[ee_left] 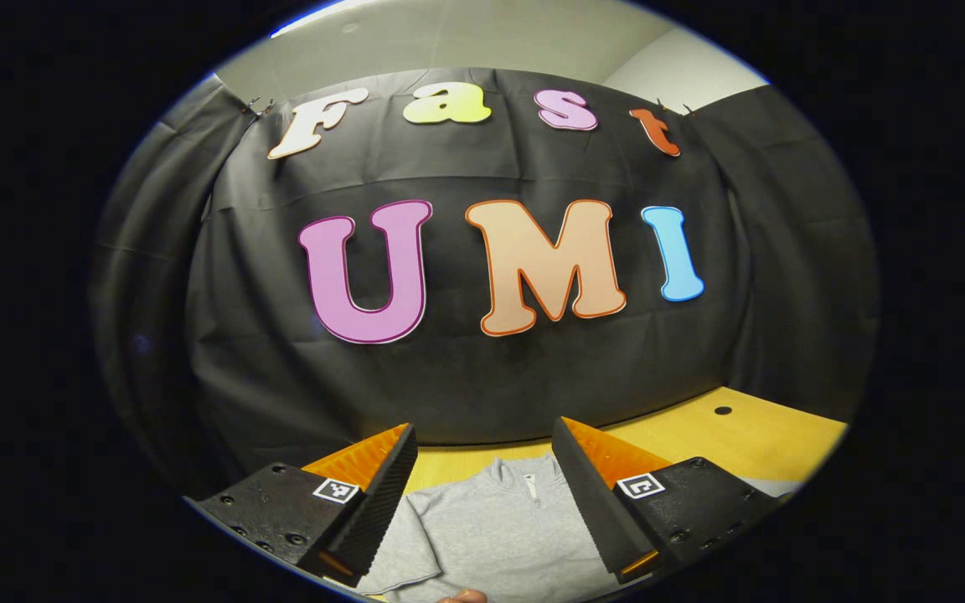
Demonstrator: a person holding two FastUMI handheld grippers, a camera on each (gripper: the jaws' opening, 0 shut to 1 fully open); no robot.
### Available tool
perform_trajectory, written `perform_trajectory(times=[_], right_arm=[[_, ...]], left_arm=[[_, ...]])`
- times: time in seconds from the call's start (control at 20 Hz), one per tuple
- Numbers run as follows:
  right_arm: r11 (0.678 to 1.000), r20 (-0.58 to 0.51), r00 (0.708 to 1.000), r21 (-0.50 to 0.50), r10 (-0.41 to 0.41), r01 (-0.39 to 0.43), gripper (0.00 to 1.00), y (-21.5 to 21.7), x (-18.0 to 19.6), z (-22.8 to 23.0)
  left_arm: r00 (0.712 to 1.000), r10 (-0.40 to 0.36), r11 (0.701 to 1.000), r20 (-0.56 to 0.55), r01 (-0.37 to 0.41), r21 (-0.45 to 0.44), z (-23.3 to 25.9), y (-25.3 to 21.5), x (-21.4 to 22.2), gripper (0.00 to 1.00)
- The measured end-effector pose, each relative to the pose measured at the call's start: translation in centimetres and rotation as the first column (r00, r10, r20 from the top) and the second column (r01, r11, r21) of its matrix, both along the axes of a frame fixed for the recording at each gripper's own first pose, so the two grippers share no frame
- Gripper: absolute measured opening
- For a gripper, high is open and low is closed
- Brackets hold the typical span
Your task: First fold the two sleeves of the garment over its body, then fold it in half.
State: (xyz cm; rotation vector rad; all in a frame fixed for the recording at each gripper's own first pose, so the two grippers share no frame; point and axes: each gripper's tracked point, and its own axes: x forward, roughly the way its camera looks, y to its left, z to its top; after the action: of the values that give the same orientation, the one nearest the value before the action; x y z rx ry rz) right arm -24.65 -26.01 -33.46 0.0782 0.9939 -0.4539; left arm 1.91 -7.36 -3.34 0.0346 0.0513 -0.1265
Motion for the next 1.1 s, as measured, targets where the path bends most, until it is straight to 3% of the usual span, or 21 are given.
perform_trajectory(times=[0.15, 0.25, 0.3, 0.35, 0.5, 0.55, 0.75, 1.1], right_arm=[[0.999, -0.004, 1.000, 0.033, -0.025, 0.025, 0.95, 0.4, 0.0, -0.2], [0.999, -0.012, 1.000, 0.041, -0.015, 0.015, 0.84, 0.7, 0.1, -0.3], [0.999, -0.014, 1.000, 0.049, -0.003, 0.004, 0.72, 0.9, 0.4, -0.3], [0.998, -0.013, 1.000, 0.056, 0.005, -0.004, 0.66, 1.2, 0.6, -0.3], [0.993, -0.017, 1.000, 0.118, 0.011, -0.009, 0.12, 2.6, 1.3, -0.7], [0.993, -0.019, 1.000, 0.118, 0.017, -0.015, 0.07, 2.5, 1.1, -0.6], [0.991, 0.001, 1.000, 0.136, -0.003, 0.003, 0.07, 2.4, 2.5, 0.3], [0.988, 0.149, 0.989, 0.149, 0.007, -0.030, 0.07, 3.0, 9.6, 5.0]], left_arm=[[1.000, 0.002, 1.000, 0.000, -0.002, 0.000, -0.1, 0.2, 0.1, 0.95], [1.000, 0.004, 1.000, 0.004, -0.004, 0.001, 0.0, 0.3, 0.2, 0.95], [1.000, 0.003, 1.000, 0.005, -0.003, 0.000, -0.2, 0.4, 0.2, 0.95], [1.000, 0.005, 1.000, 0.003, -0.005, 0.002, -0.2, 0.4, 0.3, 0.95], [1.000, 0.013, 1.000, 0.012, -0.013, 0.008, 0.0, 0.9, 0.3, 0.95], [1.000, 0.015, 1.000, 0.018, -0.015, 0.011, 0.2, 1.2, 0.4, 0.95], [0.999, 0.041, 0.999, 0.032, -0.042, 0.016, 0.5, 2.5, 0.5, 0.95], [0.996, 0.083, 0.997, 0.031, -0.083, 0.002, 0.3, 4.4, -0.1, 0.95]])
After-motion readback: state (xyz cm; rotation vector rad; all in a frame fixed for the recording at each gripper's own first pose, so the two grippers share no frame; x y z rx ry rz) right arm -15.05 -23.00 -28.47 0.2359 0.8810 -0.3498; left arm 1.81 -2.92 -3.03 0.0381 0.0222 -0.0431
